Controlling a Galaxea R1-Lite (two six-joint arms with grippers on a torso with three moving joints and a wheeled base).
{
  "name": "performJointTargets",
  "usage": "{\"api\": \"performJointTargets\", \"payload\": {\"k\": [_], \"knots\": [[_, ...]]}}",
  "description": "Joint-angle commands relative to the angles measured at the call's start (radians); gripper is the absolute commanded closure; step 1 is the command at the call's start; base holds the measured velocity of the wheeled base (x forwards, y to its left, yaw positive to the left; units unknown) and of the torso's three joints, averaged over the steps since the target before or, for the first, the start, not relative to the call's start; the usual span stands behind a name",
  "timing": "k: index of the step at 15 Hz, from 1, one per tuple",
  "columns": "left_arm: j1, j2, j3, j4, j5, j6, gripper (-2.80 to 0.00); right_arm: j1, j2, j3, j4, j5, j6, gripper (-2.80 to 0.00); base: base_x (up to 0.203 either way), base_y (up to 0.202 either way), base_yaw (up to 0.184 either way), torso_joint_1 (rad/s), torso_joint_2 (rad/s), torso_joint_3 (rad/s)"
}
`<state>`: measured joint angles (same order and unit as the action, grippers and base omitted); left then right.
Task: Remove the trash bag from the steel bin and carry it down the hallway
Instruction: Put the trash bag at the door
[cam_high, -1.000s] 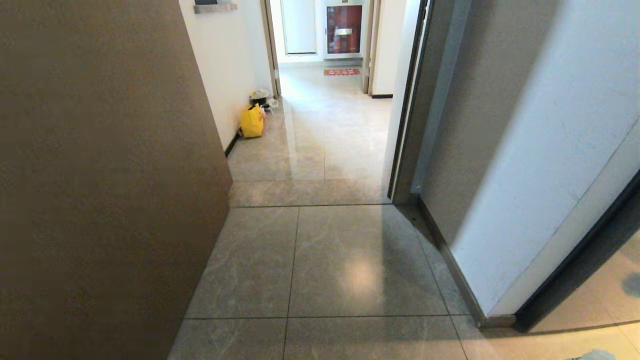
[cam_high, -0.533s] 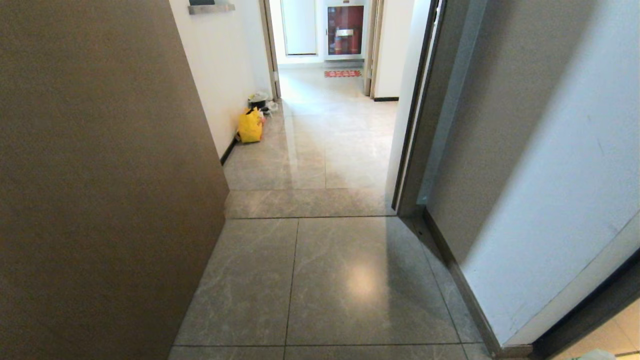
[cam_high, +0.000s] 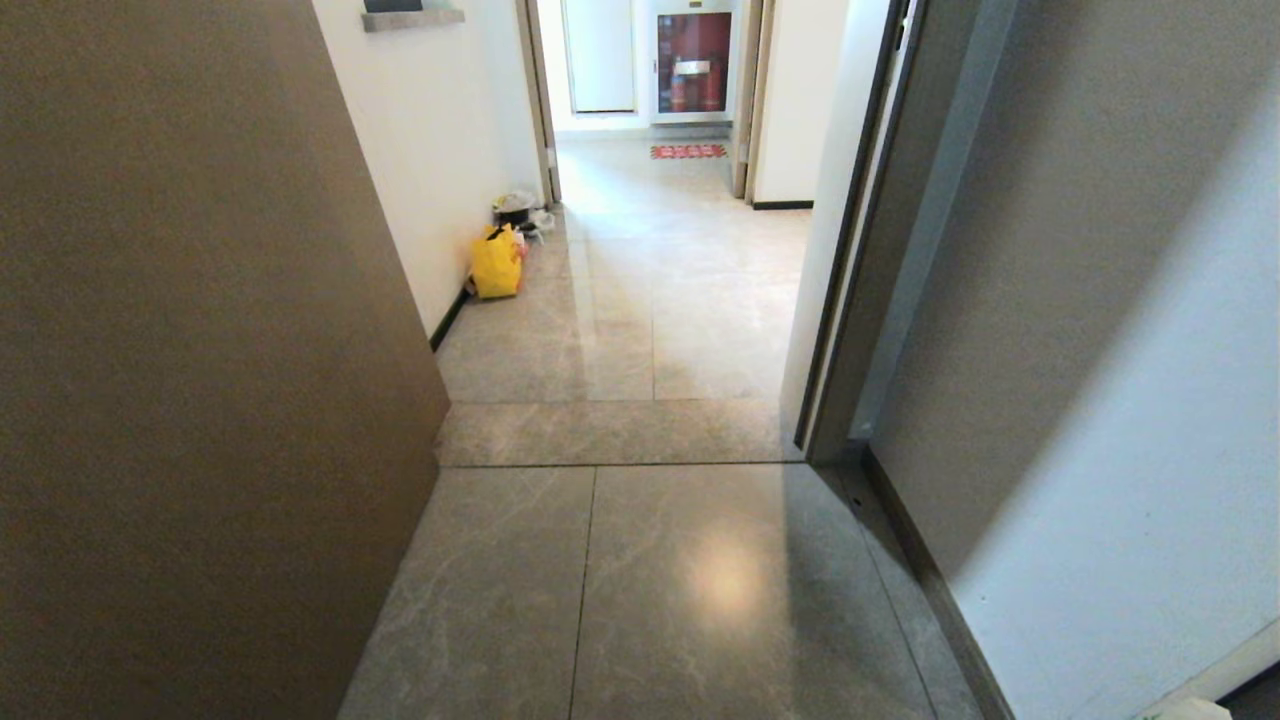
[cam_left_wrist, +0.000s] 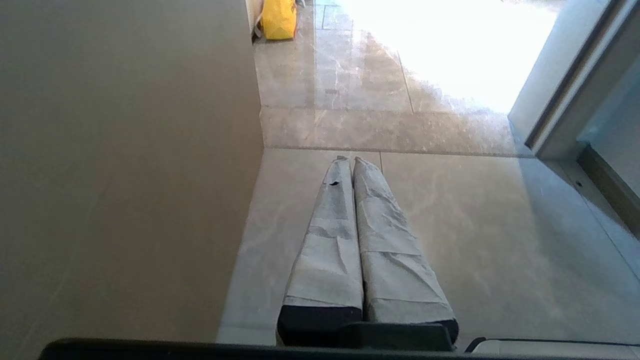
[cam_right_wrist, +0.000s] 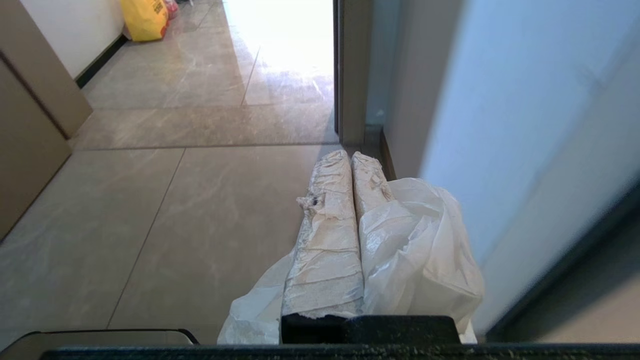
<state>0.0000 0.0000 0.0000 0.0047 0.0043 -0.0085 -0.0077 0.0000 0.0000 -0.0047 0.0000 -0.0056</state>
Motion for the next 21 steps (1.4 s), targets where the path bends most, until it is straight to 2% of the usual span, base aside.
{"api": "performJointTargets", "payload": {"k": [1, 21], "knots": [[0.0, 0.0, 0.0, 0.0, 0.0, -0.001, 0.0, 0.0, 0.002, 0.0, 0.0, 0.0, 0.0, 0.0, 0.193, 0.0, 0.0, 0.003, 0.01, 0.0], [0.0, 0.0, 0.0, 0.0, 0.0, -0.001, 0.0, 0.0, 0.002, 0.0, 0.0, 0.0, 0.0, 0.0, 0.191, 0.0, 0.001, 0.003, 0.0, 0.002]]}}
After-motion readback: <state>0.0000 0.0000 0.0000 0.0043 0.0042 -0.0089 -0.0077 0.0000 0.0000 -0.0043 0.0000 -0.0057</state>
